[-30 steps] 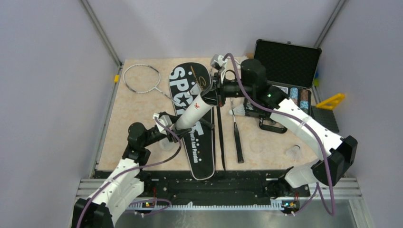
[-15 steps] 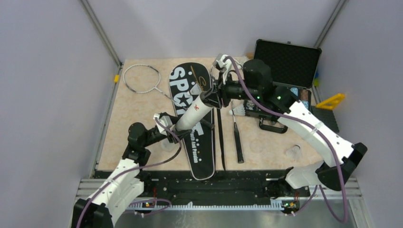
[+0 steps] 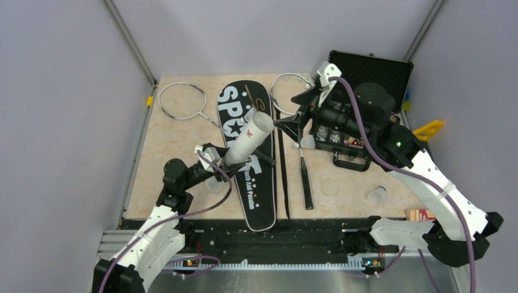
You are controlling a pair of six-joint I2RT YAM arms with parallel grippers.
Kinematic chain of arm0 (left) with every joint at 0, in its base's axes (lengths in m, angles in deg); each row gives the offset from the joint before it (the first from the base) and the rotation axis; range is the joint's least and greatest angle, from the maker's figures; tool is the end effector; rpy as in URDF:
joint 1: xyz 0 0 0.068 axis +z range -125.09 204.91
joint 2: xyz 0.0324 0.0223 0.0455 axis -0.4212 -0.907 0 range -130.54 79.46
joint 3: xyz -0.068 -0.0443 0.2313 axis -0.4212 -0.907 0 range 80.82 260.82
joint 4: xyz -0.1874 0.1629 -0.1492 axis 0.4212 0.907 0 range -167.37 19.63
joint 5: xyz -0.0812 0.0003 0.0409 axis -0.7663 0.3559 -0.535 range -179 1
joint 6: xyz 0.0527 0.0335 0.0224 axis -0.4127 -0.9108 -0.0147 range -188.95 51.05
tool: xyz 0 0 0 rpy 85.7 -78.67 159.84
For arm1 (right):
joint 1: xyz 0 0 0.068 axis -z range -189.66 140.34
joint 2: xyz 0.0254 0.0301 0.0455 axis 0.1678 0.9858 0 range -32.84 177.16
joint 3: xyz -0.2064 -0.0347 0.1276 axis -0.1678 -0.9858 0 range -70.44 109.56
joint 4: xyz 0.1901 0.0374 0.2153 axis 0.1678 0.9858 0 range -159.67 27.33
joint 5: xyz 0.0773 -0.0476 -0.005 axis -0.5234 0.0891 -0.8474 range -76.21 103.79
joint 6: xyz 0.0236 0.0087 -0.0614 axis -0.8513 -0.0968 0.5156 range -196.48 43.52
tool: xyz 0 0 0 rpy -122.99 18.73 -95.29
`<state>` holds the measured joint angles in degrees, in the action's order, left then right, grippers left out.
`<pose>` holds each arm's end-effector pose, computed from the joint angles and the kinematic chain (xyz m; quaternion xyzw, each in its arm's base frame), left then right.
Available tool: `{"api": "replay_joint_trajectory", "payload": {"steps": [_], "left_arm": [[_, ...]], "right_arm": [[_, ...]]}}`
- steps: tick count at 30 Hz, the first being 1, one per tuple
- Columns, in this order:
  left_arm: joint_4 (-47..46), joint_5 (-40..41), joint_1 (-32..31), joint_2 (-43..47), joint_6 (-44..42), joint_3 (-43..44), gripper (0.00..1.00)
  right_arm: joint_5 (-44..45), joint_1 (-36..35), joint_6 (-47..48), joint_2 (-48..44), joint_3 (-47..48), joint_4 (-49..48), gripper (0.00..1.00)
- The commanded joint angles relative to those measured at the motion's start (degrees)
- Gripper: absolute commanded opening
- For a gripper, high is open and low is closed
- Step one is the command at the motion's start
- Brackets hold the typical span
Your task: Pack up the badminton gear
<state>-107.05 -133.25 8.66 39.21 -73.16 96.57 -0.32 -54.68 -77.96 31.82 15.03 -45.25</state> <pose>0.2074 -0.0987 0.2161 0.3846 0.5655 -0.3244 0.6535 0.1887 0.2068 0.4721 -0.3464 0.6407 0.3504 0.5888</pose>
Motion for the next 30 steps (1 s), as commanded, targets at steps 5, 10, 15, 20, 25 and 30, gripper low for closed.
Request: {"api": "replay_joint_trajectory", "payload": {"steps": [5, 10, 15, 20, 25, 30], "left_arm": [[-9.8, 41.8, -0.1, 6.5, 10.6, -1.3, 0.27], [-8.3, 66.8, -0.1, 6.9, 15.5, -1.4, 0.27], [-10.2, 70.0, -0.1, 8.1, 16.7, -2.8, 0.26], [-10.4, 66.5, -0.1, 8.0, 16.0, -2.8, 0.26], [-11.2, 60.4, -0.1, 7.4, 14.9, -2.9, 0.26], [-11.5, 55.5, -0.1, 6.6, 14.3, -2.7, 0.26]], "right_arm": [[9.3, 1.6, -5.2, -4.5, -15.8, -17.2, 0.97], [7.0, 4.4, -19.4, 3.4, -24.7, -28.7, 0.96], [7.9, 4.4, -35.8, 17.3, -30.9, -45.4, 0.94], [15.6, 1.3, -41.8, 31.0, -29.6, -53.9, 0.94], [28.6, -2.1, -47.5, 37.8, -30.9, -63.1, 0.9], [33.9, -2.2, -50.9, 44.6, -29.4, -65.9, 0.8]]}}
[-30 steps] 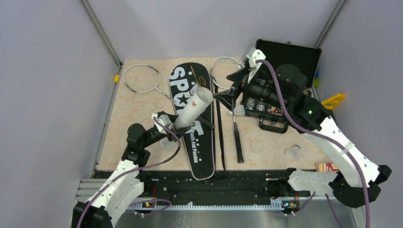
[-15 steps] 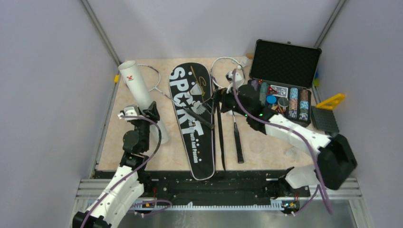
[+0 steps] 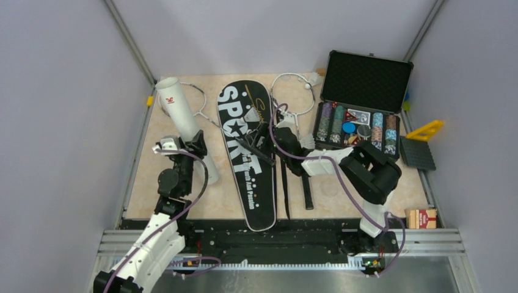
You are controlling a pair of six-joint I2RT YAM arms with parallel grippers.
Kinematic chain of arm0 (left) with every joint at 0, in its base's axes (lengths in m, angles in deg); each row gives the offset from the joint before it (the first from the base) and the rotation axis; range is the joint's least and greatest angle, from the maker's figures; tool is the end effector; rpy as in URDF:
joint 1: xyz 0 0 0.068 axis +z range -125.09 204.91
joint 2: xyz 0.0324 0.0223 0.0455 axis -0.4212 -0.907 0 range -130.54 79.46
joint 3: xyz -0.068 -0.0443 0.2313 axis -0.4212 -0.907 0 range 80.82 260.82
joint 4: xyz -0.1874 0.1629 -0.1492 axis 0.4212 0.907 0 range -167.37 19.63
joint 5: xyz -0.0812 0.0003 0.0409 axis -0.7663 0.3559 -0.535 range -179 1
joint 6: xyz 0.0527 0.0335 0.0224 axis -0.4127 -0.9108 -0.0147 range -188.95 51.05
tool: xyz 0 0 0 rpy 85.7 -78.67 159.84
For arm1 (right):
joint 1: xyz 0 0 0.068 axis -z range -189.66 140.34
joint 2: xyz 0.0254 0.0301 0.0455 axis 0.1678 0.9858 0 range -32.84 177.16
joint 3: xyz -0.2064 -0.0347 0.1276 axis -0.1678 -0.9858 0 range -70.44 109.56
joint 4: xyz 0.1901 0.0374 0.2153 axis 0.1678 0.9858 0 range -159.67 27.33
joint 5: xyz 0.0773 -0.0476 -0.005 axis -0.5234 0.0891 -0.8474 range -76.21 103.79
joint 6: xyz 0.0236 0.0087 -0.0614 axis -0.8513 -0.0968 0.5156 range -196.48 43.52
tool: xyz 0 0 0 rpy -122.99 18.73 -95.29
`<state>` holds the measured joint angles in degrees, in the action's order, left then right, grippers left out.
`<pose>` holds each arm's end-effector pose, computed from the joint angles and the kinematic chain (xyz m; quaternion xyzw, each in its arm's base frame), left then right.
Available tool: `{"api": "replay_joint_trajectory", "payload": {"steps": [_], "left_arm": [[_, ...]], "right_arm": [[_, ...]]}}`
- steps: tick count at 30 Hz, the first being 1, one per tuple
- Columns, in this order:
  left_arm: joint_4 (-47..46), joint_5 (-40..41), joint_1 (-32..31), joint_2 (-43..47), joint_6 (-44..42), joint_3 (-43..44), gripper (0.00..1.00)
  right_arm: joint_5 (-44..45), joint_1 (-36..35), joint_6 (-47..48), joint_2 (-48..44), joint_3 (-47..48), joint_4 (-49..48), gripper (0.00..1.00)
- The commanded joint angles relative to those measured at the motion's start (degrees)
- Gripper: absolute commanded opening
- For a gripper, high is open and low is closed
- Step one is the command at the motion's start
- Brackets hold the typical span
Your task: Pack up the badminton gear
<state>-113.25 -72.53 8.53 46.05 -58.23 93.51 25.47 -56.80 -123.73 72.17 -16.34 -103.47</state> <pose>0.2173 -0.0484 0.2344 -0.0840 0.6063 -0.0995 0.7845 0.2941 0.3012 0.1283 0.0612 0.8002 0.3780 0.4616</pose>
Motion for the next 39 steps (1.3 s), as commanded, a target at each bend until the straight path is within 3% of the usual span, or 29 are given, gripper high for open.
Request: {"api": "replay_joint_trajectory", "payload": {"steps": [1, 8, 15, 19, 21, 34, 39], "left_arm": [[-5.3, -5.4, 0.0, -0.4, -0.6, 0.4, 0.26], [-5.0, -7.3, 0.0, -1.7, -1.0, 1.1, 0.26], [-4.9, -10.3, 0.0, -3.4, -1.8, 1.8, 0.26], [-4.6, -10.8, 0.0, -3.9, -2.1, 2.1, 0.26], [-4.6, -11.3, 0.0, -3.9, -2.3, 2.2, 0.26], [-4.6, -21.9, 0.0, -5.8, -4.4, 3.0, 0.26], [-4.6, -27.2, 0.0, -6.6, -5.2, 3.2, 0.26]], "right_arm": [[8.4, -0.1, -5.4, 5.5, 2.7, -7.4, 0.79], [10.4, -0.1, -6.0, 10.4, 6.3, -9.3, 0.63], [12.4, -0.1, -7.3, 14.0, 9.6, -8.3, 0.54], [13.0, -0.1, -6.8, 14.3, 9.3, -9.2, 0.29], [13.0, -0.1, -5.1, 13.4, 8.5, -10.0, 0.02], [-0.7, 0.2, 12.3, 0.1, 0.6, -12.6, 0.0], [-7.1, 1.5, 19.4, -9.8, -1.2, -2.8, 0.0]]}}
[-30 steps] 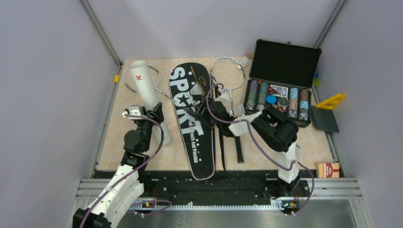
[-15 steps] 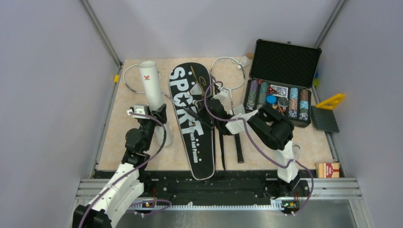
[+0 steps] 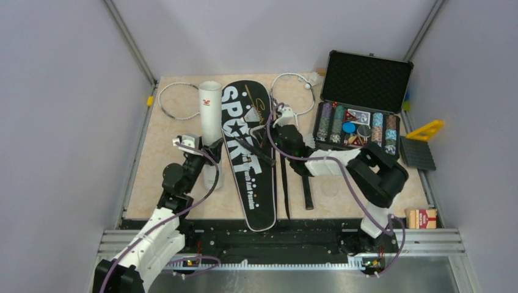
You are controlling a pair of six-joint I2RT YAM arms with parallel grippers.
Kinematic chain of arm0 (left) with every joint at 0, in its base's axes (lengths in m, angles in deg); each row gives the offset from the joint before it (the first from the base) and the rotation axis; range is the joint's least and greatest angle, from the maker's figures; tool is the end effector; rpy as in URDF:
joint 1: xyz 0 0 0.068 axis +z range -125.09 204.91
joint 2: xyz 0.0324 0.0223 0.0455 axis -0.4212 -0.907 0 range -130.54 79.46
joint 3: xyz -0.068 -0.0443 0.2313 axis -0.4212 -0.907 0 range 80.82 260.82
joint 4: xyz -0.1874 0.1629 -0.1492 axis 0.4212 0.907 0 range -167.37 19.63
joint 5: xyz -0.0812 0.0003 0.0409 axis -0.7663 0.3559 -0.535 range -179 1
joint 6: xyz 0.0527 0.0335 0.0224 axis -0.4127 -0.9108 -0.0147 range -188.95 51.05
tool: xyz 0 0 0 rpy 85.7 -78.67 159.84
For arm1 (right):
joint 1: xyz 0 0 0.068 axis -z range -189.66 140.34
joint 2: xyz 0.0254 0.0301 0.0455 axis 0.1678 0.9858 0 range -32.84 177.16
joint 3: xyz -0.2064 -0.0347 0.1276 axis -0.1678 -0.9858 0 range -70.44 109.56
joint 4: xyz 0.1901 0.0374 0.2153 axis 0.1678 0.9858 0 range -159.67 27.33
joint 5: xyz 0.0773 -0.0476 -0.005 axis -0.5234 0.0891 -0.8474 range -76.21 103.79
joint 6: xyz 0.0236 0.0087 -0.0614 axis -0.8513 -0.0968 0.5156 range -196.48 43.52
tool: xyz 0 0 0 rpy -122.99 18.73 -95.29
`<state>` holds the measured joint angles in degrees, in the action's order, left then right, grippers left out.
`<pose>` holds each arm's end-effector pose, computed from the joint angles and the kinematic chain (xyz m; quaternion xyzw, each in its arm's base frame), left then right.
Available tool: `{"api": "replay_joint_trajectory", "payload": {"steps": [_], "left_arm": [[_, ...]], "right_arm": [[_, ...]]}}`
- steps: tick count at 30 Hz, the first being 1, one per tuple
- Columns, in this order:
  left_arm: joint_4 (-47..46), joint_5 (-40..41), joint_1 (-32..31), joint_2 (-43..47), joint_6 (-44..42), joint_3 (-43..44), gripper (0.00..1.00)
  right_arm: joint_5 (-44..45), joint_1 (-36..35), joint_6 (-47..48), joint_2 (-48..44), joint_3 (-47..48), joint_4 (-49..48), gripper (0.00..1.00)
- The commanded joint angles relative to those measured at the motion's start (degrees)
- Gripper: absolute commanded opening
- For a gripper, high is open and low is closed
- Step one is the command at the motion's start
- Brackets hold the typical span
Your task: Pack up the badminton gear
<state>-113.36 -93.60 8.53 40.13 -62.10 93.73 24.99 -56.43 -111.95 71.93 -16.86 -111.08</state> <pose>0.2248 -0.0705 0.2150 0.0841 0.6404 -0.1790 0.7421 0.2971 0.3010 0.1431 -0.0124 0.7636 0.3654 0.5321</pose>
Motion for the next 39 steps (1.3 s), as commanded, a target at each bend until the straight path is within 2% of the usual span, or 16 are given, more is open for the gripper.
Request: {"api": "replay_joint_trajectory", "payload": {"steps": [1, 6, 12, 17, 22, 25, 30, 39], "left_arm": [[-4.7, -8.3, 0.0, -1.2, -1.8, 3.1, 0.26], [-4.3, -14.1, 0.0, -4.0, -2.9, 4.5, 0.26], [-5.1, -20.0, 0.0, -6.0, -3.4, 4.7, 0.26], [-4.8, -22.0, -0.1, -7.6, -4.1, 5.3, 0.27], [-4.8, -28.5, -0.1, -10.0, -5.1, 6.2, 0.27], [-3.6, -30.8, -0.1, -11.7, -5.6, 7.2, 0.26], [-2.2, -35.7, -0.3, -13.6, -6.3, 8.6, 0.27], [2.4, -39.1, -2.4, -13.4, -11.7, 9.8, 0.27]], "right_arm": [[-6.8, 1.6, 8.1, -11.8, -1.2, 7.1, 0.0], [-7.7, 2.6, 14.8, -22.7, -1.7, 18.8, 0.0], [-9.0, 5.5, 24.4, -34.6, 2.8, 36.0, 0.0], [-8.6, 6.9, 32.2, -40.3, 8.9, 44.8, 0.0], [-9.7, 6.9, 41.5, -41.2, 18.0, 52.8, 0.0], [-17.8, 6.9, 49.5, -40.1, 22.9, 57.8, 0.0], [-29.0, 6.9, 62.6, -34.8, 33.1, 73.1, 0.0], [-40.1, 6.9, 69.2, -33.6, 41.3, 80.9, 0.0]]}}
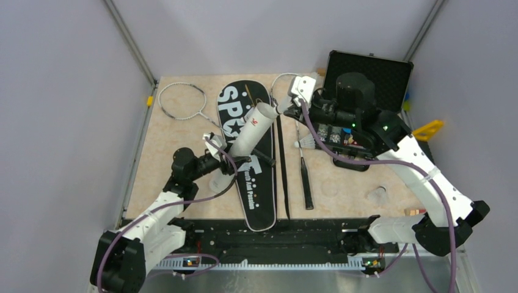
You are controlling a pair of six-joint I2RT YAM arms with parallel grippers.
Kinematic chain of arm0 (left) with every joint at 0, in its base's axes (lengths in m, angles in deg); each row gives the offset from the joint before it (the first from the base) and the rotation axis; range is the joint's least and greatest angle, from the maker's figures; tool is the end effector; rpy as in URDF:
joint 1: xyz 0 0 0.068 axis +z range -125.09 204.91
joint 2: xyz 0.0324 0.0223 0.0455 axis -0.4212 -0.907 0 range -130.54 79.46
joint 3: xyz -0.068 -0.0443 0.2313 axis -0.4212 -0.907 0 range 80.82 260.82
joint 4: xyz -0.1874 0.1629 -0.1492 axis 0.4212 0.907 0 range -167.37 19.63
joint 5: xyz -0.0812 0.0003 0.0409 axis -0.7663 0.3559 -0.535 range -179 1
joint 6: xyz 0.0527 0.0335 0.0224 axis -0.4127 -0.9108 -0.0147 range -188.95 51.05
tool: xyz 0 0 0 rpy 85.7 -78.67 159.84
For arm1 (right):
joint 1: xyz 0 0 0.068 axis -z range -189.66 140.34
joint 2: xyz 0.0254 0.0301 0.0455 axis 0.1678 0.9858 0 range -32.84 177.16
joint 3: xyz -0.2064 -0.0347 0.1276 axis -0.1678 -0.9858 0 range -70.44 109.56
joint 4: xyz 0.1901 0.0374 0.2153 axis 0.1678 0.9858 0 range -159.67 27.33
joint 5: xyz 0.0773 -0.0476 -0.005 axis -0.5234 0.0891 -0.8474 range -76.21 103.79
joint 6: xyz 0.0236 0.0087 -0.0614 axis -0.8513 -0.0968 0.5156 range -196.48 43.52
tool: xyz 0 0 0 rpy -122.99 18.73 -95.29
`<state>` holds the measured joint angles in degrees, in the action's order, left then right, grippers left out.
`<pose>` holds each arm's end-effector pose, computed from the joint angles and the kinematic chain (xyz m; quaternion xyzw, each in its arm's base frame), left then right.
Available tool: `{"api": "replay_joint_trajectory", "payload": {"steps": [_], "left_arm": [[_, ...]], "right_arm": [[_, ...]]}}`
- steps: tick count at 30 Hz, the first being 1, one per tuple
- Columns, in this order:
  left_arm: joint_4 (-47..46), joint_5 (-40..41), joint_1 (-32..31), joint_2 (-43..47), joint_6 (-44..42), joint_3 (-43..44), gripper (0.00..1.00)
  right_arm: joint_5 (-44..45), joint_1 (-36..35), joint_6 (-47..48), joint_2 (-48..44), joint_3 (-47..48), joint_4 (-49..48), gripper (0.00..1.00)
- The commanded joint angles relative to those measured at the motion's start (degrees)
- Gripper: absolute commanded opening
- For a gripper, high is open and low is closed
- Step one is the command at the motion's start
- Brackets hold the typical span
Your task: Pack up the badminton gear
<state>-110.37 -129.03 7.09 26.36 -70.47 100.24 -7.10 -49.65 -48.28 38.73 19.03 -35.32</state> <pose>0.2325 -0.1103 0.1977 0.3494 0.6185 -0.3346 0.6192 0.2231 0.2115 0.4435 -0.5314 0.5915 0.2049 0.5707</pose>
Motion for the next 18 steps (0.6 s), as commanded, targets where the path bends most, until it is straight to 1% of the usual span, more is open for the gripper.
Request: {"api": "replay_joint_trajectory", "payload": {"steps": [1, 5, 11, 18], "left_arm": [[-0.2, -4.1, -1.2, 0.2, -3.9, 3.4, 0.27], [1.6, -6.3, -1.8, 0.1, -5.7, 3.9, 0.27], [2.4, -6.5, -2.7, 0.2, -6.6, 3.9, 0.26], [4.0, -8.3, -3.3, 0.7, -8.6, 4.0, 0.26]], "right_arm": [[-9.2, 0.0, 6.1, -0.4, 6.0, 6.0, 0.0], [-11.6, 0.1, 8.0, -0.2, 7.1, 9.4, 0.0], [-9.4, 0.1, 9.7, -0.2, 6.6, 11.7, 0.0], [-13.9, 0.1, 9.7, 1.9, 8.7, 16.6, 0.0]]}}
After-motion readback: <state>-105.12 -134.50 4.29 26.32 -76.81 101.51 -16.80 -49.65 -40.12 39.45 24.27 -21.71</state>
